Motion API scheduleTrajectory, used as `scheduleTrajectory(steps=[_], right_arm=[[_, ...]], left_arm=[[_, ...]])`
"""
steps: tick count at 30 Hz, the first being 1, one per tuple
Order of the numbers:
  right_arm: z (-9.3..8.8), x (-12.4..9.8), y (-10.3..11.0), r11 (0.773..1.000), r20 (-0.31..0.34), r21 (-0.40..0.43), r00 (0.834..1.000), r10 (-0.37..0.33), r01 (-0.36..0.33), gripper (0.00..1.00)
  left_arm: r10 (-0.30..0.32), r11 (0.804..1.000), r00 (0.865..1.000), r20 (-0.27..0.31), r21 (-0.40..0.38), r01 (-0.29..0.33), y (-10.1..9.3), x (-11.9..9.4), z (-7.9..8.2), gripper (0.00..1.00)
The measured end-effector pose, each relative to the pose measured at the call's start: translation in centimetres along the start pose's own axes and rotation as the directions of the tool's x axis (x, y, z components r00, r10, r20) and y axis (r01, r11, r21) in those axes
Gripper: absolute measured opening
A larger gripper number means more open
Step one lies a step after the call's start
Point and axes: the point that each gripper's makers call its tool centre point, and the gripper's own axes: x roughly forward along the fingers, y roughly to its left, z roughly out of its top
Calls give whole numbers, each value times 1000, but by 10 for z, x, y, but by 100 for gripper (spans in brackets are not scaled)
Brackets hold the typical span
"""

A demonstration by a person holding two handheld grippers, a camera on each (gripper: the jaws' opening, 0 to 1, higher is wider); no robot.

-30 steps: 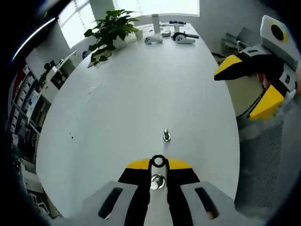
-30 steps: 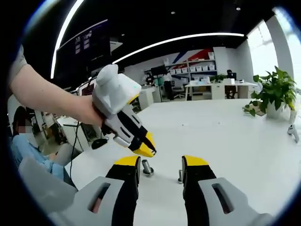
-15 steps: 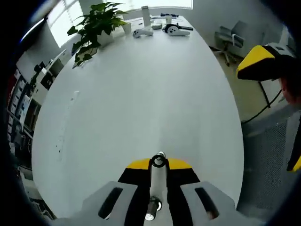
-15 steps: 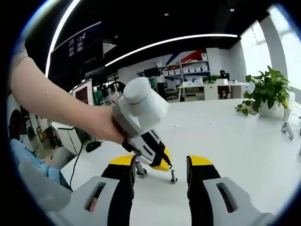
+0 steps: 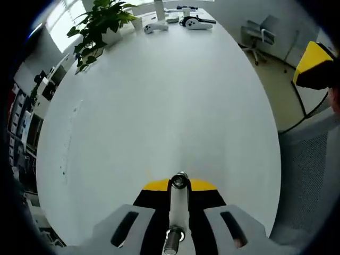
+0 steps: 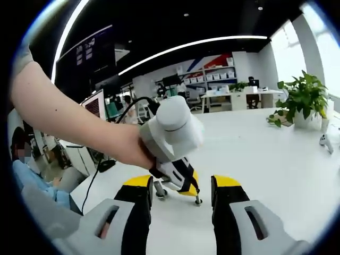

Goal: Place the washer onto the threaded stud by aligning its center hole with the stud, sliding it down to the base, and recovering from edge contact or off-axis alignment until the washer reaches the visible bottom stop.

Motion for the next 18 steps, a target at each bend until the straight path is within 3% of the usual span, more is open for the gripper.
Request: scheduleTrajectory(steps=[11,14,18], right_arm=[[-1,1,3,1000,-4,-4,1000,11,-12,46],[-3,1,4,1000,-12,-11,1000,13,-13,46],[-3,0,3,1000,-11,-7,1000,11,-11,46]], left_arm=[[2,1000,1000,20,-29,-2,2,-8,-2,14],[-13,997,999,32,-71,16,2,-5,-2,13],[0,999,999,40,-49,2,4,-2,2,10]])
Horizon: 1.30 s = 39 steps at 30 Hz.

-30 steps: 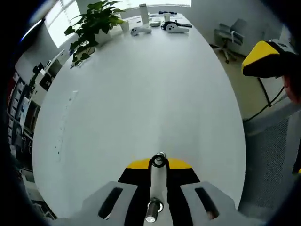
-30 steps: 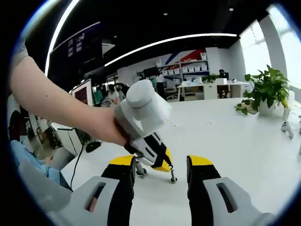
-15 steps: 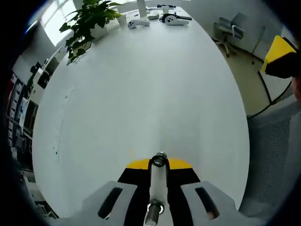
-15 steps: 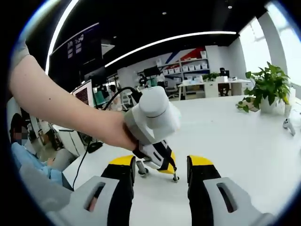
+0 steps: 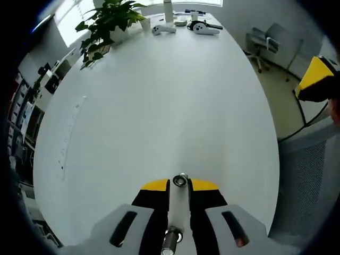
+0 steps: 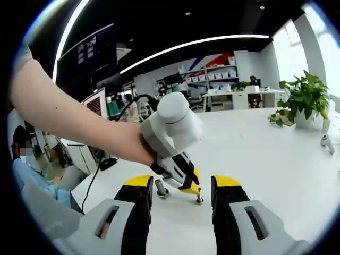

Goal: Place the washer onto the threaded stud by aligning its center hole with the stud, sliding it down to the base, and recovering from edge contact or off-axis alignment until the washer reaches the visible bottom stop.

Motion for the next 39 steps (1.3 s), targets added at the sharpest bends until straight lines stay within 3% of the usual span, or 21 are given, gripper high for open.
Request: scheduleTrajectory(steps=[7,12,24,39], right_arm=[[0,1,0,1000,0,4,1000,2,-2,46],[-1,1,0,1000,-3,6,1000,5,-5,46],[-3,2,1,1000,-15,-6,1000,7,-7,46],[-5,3,2,1000,-26,-13,1000,10,-11,45]], left_arm=[[-3,1000,1000,-8,24,3,-2,4,4,9],[-11,999,1000,-27,31,12,-4,7,-3,9],[-19,1000,999,32,-18,20,4,-3,6,3],[-19,1000,1000,20,-15,20,3,3,5,2]])
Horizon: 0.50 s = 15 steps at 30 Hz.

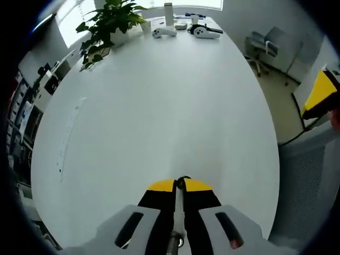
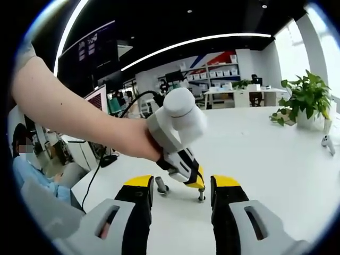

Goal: Place the washer onto the threaded stud by aligning its center hole with the stud, sliding it down to the base, and recovering from edge contact or off-axis alignment until the washer reaches the visible bottom stop.

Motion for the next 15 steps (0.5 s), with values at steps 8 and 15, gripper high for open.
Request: scheduleTrajectory(steps=[8,15], right_arm=[[-1,0,-2,1000,-2,6,1000,-5,5,45],[-1,0,-1,1000,-4,3,1000,-5,5,45]], left_arm=[[19,1000,1000,20,10,-19,-3,-6,-1,9],[83,996,995,47,25,-84,-3,-2,-4,15]])
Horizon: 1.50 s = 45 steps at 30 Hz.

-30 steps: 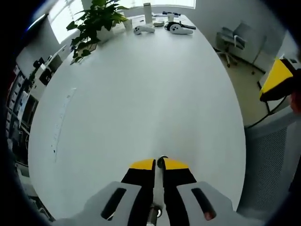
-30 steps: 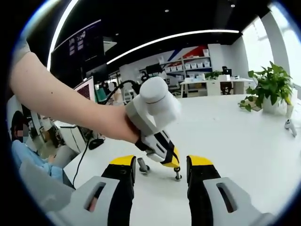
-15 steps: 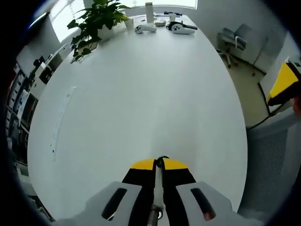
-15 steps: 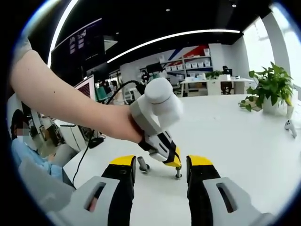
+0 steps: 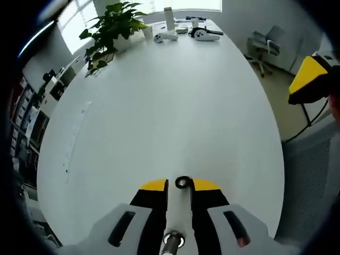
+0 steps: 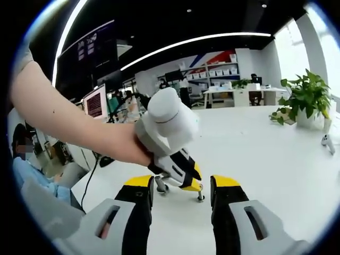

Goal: Place the washer onto the threaded stud by aligning its center hole with the stud, sliding it down to the base, and recovering from edge contact or off-axis alignment until the washer reaches the visible bottom stop.

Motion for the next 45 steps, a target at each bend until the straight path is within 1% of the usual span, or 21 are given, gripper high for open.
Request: scheduleTrajectory(steps=[4,8,12,14,17,20,29,33,39,40,41,45], right_arm=[[0,-1,-1,1000,1,3,1000,-5,5,45],[0,-1,-3,1000,1,6,1000,-9,9,45],[-1,-1,-3,1000,-2,4,1000,-9,9,45],[-1,-1,-3,1000,-4,1,1000,-8,8,45],[-1,-1,-2,1000,-3,4,1000,-7,7,45],[-1,-1,-3,1000,-4,4,1000,-7,7,45],[-2,-1,-2,1000,-6,2,1000,-4,4,45],[-1,-1,-3,1000,-3,7,1000,-3,3,45],[-2,0,-2,1000,-7,4,1000,-2,2,45],[-2,0,-2,1000,-7,6,1000,-1,1,45],[-2,0,-2,1000,-8,6,1000,-1,1,45],[-2,-1,-2,1000,-7,6,1000,0,0,45]], left_arm=[[21,1000,1000,9,-13,-21,-2,5,-2,16],[41,999,999,6,-4,-41,-1,9,-3,16],[60,998,998,19,-27,-60,2,8,-2,14],[68,997,998,17,-24,-68,3,9,-3,14],[59,998,998,14,-22,-58,-2,10,-3,13],[58,998,998,18,-15,-58,-3,10,-3,11],[54,998,998,32,-18,-54,-3,5,2,11],[56,998,998,33,-6,-56,-2,4,3,11],[31,1000,999,8,-4,-31,-2,6,1,11],[19,1000,1000,-10,-9,-19,-2,7,-1,11],[17,1000,1000,-15,-6,-17,-2,8,-1,11],[7,1000,1000,-27,-5,-7,-1,9,-1,11]])
